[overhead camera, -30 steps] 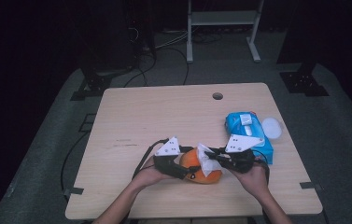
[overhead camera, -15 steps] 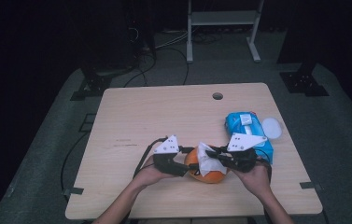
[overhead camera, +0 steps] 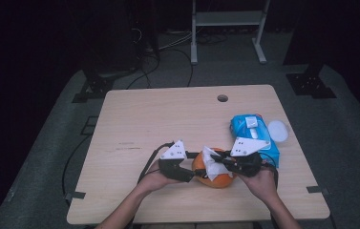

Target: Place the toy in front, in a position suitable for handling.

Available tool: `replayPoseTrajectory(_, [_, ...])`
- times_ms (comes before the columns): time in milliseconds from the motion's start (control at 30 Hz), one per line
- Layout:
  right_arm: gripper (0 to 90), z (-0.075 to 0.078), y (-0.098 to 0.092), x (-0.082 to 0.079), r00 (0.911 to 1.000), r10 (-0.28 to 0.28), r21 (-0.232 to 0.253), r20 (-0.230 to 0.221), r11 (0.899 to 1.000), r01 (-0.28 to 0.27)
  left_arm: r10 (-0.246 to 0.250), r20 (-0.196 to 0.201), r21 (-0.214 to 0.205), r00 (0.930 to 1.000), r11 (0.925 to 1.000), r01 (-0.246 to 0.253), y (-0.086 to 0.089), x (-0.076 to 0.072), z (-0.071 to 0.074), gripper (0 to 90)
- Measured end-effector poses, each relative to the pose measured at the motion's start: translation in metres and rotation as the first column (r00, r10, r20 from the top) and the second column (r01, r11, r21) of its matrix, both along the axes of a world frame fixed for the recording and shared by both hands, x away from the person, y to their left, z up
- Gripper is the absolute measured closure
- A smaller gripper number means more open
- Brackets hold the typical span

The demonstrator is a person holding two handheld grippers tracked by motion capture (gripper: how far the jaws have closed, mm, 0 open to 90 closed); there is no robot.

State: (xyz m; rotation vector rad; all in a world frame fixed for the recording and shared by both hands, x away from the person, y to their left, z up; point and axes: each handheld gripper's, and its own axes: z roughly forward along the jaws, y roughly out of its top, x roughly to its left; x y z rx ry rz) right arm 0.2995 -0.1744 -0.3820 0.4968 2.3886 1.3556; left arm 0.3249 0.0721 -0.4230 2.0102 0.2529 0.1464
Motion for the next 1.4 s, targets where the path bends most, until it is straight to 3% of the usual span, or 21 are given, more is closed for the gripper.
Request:
replayPoseTrajectory(100, [82.6,0.003,0.013,-0.006,0.9988,0.045,-0.017,0.016,0.999,-0.045,-0.018,0.04,0.042,0.999,0.999,0.016,-0.007,-0.007,0.003,38.9])
replayPoseTrajectory(200, [82.6,0.003,0.014,-0.006,0.9987,0.043,-0.038,0.028,0.998,-0.042,-0.015,0.033,0.039,0.9993,0.9992,0.013,-0.005,-0.006,0.001,39.3])
replayPoseTrajectory(333, [82.5,0.001,-0.008,0.003,0.9997,-0.024,-0.014,0.002,1.0,0.024,-0.012,0.005,0.03,0.9999,0.9995,0.012,0.0,-0.002,-0.002,39.0])
replayPoseTrajectory(400, [82.5,-0.001,-0.013,0.005,0.9995,-0.029,0.005,-0.016,1.0,0.029,-0.014,-0.005,0.023,0.9999,0.9996,0.014,0.0,-0.001,-0.002,37.8])
replayPoseTrajectory(467, [82.6,-0.005,-0.017,0.006,0.9994,-0.028,0.016,-0.022,0.999,0.029,-0.011,-0.013,0.022,0.9999,0.9997,0.011,-0.001,0.0,0.0,26.0])
replayPoseTrajectory(500, [82.6,-0.005,-0.017,0.005,0.9994,-0.027,0.011,-0.02,1.0,0.027,0.0,-0.019,0.01,0.9998,1.0,0.0,-0.001,0.0,0.002,26.0])
replayPoseTrajectory(533, [82.7,-0.005,-0.015,0.004,0.9994,-0.012,0.013,-0.032,1.0,0.012,0.015,-0.027,-0.008,0.9995,0.9998,-0.015,0.0,0.001,0.003,17.3])
replayPoseTrajectory(567, [82.7,-0.005,-0.014,0.004,0.9995,-0.001,0.012,-0.032,1.0,0.002,0.037,-0.057,-0.029,0.9977,0.9988,-0.039,0.0,0.005,0.005,15.1])
replayPoseTrajectory(600, [82.7,-0.005,-0.013,0.003,0.9995,0.004,0.009,-0.031,1.0,-0.003,0.03,-0.061,-0.025,0.9977,0.9992,-0.032,0.001,0.005,0.004,15.2])
replayPoseTrajectory(633, [82.7,-0.005,-0.011,0.002,0.9996,0.006,0.004,-0.028,1.0,-0.006,0.03,-0.061,-0.025,0.9977,0.9992,-0.032,0.001,0.005,0.004,20.4])
replayPoseTrajectory(667, [82.7,-0.005,-0.009,0.002,0.9996,0.007,0.0,-0.027,1.0,-0.007,-0.011,-0.056,-0.025,0.9983,0.9996,0.01,0.0,0.003,0.001,29.0])
replayPoseTrajectory(733, [82.6,-0.003,-0.004,0.0,0.9996,0.015,0.001,-0.025,1.0,-0.015,-0.026,-0.043,-0.012,0.9987,0.9996,0.026,-0.002,0.0,0.0,33.3])
replayPoseTrajectory(833, [82.5,-0.002,0.009,-0.006,0.9985,0.051,0.011,-0.019,0.999,-0.051,-0.058,-0.013,0.011,0.9982,0.9982,0.058,-0.004,-0.004,0.002,35.0])
replayPoseTrajectory(900, [82.7,-0.002,0.018,-0.008,0.9978,0.066,-0.027,-0.002,0.997,-0.066,-0.074,0.003,0.036,0.9973,0.9966,0.074,-0.004,-0.006,0.001,36.1])
replayPoseTrajectory(1000, [82.7,-0.001,0.017,-0.007,0.9986,0.053,-0.03,0.006,0.998,-0.052,-0.081,0.006,0.043,0.9967,0.9959,0.08,-0.001,-0.006,0.0,37.7])
replayPoseTrajectory(1033, [82.7,-0.001,0.009,-0.003,0.9999,0.015,-0.024,0.003,1.0,-0.015,-0.079,0.01,0.054,0.9969,0.9955,0.078,0.002,-0.004,-0.002,37.9])
replayPoseTrajectory(1133, [82.7,-0.006,-0.008,0.004,0.9993,-0.032,-0.005,-0.021,0.999,0.031,-0.074,-0.02,0.047,0.9971,0.9961,0.075,0.007,0.0,-0.006,37.2])
replayPoseTrajectory(1333, [82.7,-0.011,-0.023,0.004,0.9971,-0.069,-0.01,-0.031,0.998,0.068,-0.075,-0.039,0.053,0.9964,0.9956,0.077,0.01,0.003,-0.006,33.4])
replayPoseTrajectory(1400, [82.7,-0.011,-0.021,0.003,0.9971,-0.069,-0.008,-0.031,0.998,0.069,-0.062,-0.053,0.062,0.9967,0.996,0.065,0.009,0.004,-0.004,24.5])
